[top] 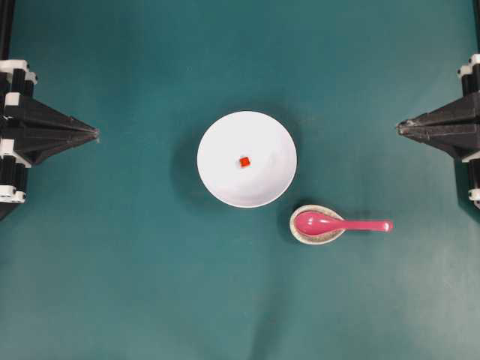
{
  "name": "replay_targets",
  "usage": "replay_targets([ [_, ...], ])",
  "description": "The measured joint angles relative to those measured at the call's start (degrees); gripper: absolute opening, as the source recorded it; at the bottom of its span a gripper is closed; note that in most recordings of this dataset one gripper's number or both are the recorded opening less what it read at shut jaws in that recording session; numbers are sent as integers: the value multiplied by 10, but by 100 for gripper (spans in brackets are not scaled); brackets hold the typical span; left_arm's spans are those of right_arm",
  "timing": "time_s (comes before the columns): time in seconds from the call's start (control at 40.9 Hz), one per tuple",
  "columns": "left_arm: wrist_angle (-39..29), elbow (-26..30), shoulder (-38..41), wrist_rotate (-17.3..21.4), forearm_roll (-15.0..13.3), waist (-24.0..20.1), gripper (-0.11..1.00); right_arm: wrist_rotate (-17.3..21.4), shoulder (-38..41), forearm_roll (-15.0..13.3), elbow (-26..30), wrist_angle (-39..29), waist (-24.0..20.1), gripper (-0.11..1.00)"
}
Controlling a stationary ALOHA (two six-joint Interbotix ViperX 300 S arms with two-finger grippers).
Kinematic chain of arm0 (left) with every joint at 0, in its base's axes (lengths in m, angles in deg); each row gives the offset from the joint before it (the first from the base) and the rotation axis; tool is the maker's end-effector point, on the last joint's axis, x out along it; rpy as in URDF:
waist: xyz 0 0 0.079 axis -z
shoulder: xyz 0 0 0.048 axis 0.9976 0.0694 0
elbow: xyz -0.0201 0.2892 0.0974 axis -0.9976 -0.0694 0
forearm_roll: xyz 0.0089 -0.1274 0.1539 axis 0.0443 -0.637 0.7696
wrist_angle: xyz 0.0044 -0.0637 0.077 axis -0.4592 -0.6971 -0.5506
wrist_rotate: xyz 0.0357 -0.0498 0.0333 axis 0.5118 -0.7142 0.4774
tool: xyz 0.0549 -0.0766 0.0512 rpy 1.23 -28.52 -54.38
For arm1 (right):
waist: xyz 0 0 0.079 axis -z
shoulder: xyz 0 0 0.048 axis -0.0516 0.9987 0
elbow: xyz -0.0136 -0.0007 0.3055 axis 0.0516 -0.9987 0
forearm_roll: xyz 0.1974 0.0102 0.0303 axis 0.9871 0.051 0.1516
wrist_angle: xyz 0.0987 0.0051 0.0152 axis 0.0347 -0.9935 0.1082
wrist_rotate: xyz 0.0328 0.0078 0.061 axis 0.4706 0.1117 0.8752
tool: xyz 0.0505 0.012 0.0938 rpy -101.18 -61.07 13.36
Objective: Grip the spoon and scoop the red block from the bowl with right arm.
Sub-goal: 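Move the right gripper to the pink spoon handle in the spoon rest, then close the right gripper on the pink spoon handle and lift it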
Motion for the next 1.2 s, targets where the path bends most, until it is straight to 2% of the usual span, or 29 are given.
replay_targets([
  [0.269, -74, 9, -20, -4, 4, 3, 0, 35, 50, 9, -11, -35, -24, 0],
  [0.392, -99, 9, -27, -4, 5, 3, 0, 48, 79, 11, -24, -23, -42, 0],
  [0.49, -112, 10, -32, -4, 5, 3, 0, 63, 112, 19, -46, 13, -62, 0],
  [0.71, -113, 10, -33, -4, 4, 3, 0, 100, 184, 68, -97, 148, -102, 2],
  [0.759, -113, 10, -33, -4, 5, 4, 0, 103, 204, 82, -105, 175, -113, 8],
  [0.857, -113, 10, -33, -4, 4, 3, 0, 104, 250, 112, -112, 218, -134, 28],
  [0.955, -113, 10, -33, -4, 5, 3, 0, 104, 294, 142, -115, 249, -156, 41],
  [1.2, -113, 10, -32, -3, 5, 3, 0, 104, 425, 214, -118, 308, -224, 41],
])
